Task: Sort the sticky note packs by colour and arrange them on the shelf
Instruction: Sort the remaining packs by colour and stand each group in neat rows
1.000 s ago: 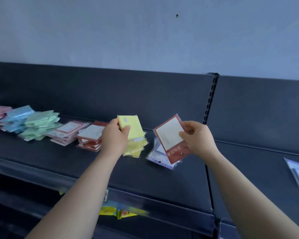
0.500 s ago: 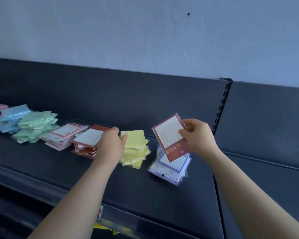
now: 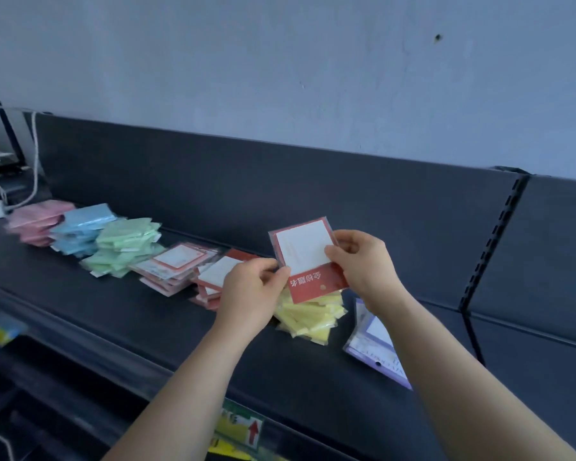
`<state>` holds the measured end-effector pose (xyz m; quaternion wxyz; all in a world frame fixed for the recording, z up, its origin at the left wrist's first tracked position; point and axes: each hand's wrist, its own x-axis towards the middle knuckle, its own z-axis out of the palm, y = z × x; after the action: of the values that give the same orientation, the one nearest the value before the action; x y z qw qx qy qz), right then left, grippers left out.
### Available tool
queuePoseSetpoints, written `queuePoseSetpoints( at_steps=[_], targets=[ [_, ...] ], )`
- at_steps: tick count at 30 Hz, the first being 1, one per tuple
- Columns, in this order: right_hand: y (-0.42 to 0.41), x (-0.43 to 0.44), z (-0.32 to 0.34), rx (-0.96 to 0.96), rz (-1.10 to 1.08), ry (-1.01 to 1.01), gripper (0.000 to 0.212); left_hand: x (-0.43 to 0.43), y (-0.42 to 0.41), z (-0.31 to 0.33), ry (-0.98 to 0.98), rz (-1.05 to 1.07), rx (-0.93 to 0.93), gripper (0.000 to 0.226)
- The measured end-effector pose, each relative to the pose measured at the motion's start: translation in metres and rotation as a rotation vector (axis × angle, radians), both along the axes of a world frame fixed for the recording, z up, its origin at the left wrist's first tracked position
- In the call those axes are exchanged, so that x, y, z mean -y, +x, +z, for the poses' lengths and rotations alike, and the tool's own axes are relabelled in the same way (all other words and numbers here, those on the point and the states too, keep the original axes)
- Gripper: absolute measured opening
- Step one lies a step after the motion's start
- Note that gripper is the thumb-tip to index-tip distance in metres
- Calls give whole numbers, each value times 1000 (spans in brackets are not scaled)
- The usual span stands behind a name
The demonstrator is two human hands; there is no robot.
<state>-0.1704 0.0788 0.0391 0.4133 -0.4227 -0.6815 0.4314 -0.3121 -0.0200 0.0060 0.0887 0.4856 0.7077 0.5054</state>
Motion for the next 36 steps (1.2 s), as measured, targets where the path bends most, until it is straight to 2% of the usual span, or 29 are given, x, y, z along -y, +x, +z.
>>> queuePoseSetpoints(
  at_steps=[4,7,11,14,16,19,24,28,36],
  targets=[
    [-42,14,-3,161,14,94,14,7,-45,7,-38,44,2,17],
    [-75,21,-6,322,7,135,13,9,-78,8,-116,74,-91,25],
    [-108,25,-11,452,15,151,14,8,-112,5,-185,95,-205,24],
    [-123,26,-13,512,18,164,16,6,-131,1,-224,57,-271,24],
    [-130,26,-16,598,6,189,10,5,-138,-3,-252,19,-308,25],
    [-136,29,-20,727,-39,245,25,4,-147,-9,-278,-28,-354,25],
    [-126,42,-21,759,-135,413,15,12,-153,-6,-173,-31,-483,26],
    [-109,53,-17,752,-201,452,29,22,-145,3,-56,-32,-533,28],
    [-42,73,-26,812,-307,454,32,26,-84,-3,26,-180,-541,26]
  ],
)
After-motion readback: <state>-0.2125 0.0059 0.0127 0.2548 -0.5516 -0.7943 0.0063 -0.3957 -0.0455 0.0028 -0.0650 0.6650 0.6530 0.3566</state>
